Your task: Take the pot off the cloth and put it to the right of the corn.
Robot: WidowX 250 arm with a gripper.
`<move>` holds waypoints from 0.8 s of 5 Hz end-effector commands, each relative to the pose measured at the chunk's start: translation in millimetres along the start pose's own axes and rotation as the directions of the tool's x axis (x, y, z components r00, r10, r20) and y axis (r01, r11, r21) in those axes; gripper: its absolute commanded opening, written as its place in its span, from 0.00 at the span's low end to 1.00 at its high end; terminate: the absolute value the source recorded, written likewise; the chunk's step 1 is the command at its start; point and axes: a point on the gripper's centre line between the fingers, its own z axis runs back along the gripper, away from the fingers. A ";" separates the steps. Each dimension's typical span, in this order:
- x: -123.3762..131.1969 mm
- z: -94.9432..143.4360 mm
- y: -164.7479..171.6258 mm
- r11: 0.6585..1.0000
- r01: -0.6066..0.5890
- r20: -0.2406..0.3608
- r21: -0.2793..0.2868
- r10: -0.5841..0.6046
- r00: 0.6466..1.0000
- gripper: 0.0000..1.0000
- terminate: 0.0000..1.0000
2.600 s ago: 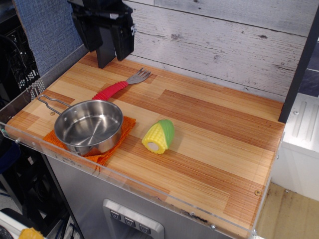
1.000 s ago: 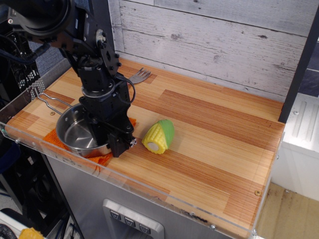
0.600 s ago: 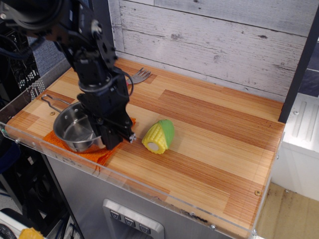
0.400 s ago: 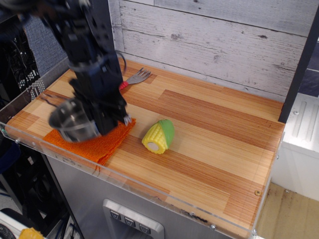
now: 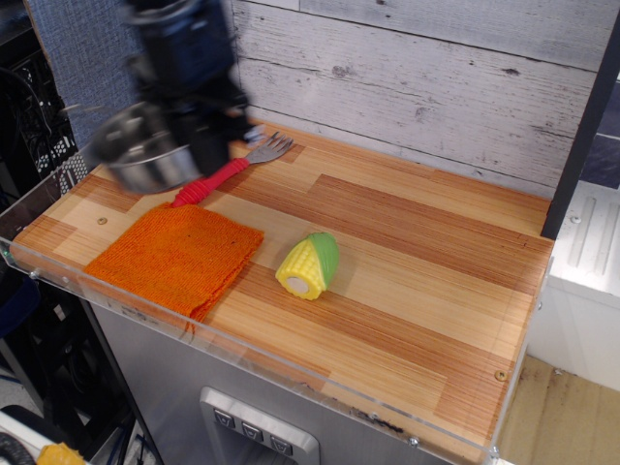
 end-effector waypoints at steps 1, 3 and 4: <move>69.3 -31.3 -78.7 0.974 0.225 0.018 0.008 -0.225 0.974 0.00 0.00; 95.4 -73.8 -127.0 0.954 0.300 -0.012 0.014 -0.300 0.954 0.00 0.00; 91.9 -89.7 -131.7 0.953 0.302 -0.036 0.022 -0.301 0.953 0.00 0.00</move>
